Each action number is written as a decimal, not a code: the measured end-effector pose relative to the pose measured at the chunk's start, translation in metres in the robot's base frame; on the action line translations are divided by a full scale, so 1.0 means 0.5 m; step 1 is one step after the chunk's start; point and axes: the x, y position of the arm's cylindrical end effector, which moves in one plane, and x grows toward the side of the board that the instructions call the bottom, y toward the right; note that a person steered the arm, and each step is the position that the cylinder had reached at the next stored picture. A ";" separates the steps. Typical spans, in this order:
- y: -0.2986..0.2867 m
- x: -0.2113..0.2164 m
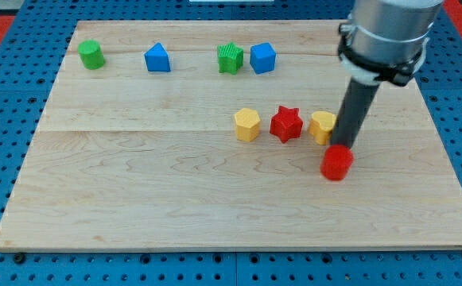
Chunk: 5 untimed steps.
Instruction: Slide the red circle to left
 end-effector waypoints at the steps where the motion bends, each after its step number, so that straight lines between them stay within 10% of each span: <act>1: 0.069 0.028; 5: -0.089 0.102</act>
